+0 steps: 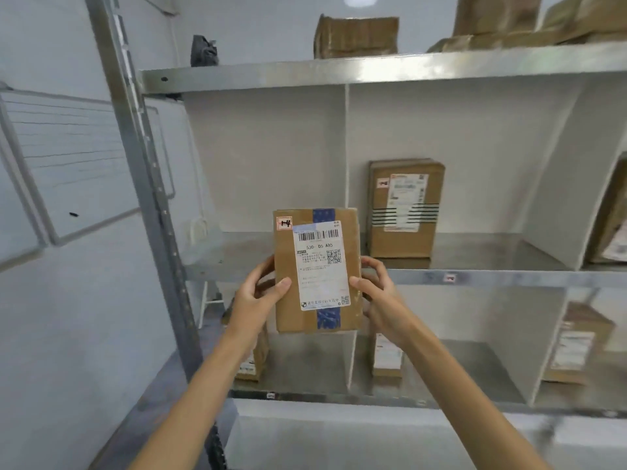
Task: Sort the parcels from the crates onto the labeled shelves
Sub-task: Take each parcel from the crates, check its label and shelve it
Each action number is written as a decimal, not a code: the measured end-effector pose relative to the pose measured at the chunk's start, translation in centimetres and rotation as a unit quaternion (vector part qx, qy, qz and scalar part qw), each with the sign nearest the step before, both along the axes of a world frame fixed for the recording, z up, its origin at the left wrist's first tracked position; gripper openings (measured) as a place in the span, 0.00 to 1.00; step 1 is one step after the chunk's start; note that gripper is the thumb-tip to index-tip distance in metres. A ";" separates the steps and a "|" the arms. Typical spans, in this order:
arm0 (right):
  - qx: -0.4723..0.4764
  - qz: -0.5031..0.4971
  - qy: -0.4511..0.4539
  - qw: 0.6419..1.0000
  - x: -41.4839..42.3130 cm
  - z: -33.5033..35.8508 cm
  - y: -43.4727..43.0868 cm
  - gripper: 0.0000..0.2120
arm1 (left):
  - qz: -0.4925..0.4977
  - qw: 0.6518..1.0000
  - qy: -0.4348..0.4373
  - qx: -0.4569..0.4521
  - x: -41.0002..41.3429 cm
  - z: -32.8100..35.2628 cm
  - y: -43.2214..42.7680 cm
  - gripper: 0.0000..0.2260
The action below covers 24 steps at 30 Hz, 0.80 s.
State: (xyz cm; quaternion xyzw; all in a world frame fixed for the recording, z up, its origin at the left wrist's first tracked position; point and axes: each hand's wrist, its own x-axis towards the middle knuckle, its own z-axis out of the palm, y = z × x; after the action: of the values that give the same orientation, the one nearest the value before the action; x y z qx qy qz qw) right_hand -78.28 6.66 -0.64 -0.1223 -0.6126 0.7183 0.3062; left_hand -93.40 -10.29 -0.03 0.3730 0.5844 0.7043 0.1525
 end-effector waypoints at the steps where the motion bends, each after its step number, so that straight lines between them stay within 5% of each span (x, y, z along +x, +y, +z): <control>1: -0.001 -0.021 0.001 1.000 1.9 0.0 1.1 0.17 | -0.022 1.000 0.006 0.003 1.1 0.1 1.9 0.23; 12: 0.025 -0.276 0.002 0.961 24.9 0.1 9.3 0.23 | -0.256 0.966 0.030 0.002 18.6 0.9 19.6 0.24; 24: 0.024 -0.401 0.005 0.916 48.1 -0.5 17.3 0.22 | -0.365 0.931 0.024 0.002 41.4 1.0 33.1 0.28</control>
State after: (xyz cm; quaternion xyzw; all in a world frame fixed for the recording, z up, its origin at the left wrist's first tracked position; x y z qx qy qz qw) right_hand -30.14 23.94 -1.09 -0.3467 -0.5275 0.5213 0.5743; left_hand -52.05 22.76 0.94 0.5776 0.4103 0.5918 0.3845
